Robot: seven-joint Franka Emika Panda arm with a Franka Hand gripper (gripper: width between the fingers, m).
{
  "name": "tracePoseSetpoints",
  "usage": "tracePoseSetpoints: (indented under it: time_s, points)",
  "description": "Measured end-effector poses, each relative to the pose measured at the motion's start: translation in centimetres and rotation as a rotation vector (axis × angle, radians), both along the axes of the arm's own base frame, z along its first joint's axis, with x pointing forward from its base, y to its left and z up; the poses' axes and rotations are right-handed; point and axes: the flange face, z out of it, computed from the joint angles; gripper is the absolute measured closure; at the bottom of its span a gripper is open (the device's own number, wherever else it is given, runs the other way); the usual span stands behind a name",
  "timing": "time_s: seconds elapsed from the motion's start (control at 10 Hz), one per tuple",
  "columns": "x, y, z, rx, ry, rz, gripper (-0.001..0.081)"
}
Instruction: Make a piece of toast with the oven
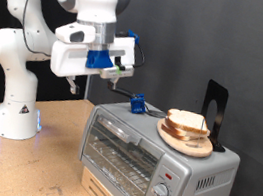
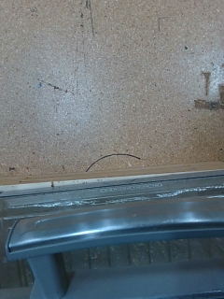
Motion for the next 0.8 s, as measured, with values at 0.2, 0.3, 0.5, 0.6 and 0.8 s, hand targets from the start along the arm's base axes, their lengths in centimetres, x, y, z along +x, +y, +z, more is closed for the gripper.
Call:
tracePoseSetpoints:
  time_s: [0.2, 0.3, 0.5, 0.6, 0.8]
  points:
    - [-0.1, -0.1, -0.1, 0.012, 0.007, 0.046, -0.0003]
    - [-0.2, -0.1, -0.2, 0.019, 0.007, 0.069, -0.0003]
    - [-0.1, 0.4, -0.7, 0.024, -0.016, 0.074, -0.0003]
    - [-0.3, 0.8, -1.4, 0.038, -0.015, 0.073, -0.0003]
    - [-0.6, 1.4, -3.1, 0.036, 0.01, 0.084, -0.0003]
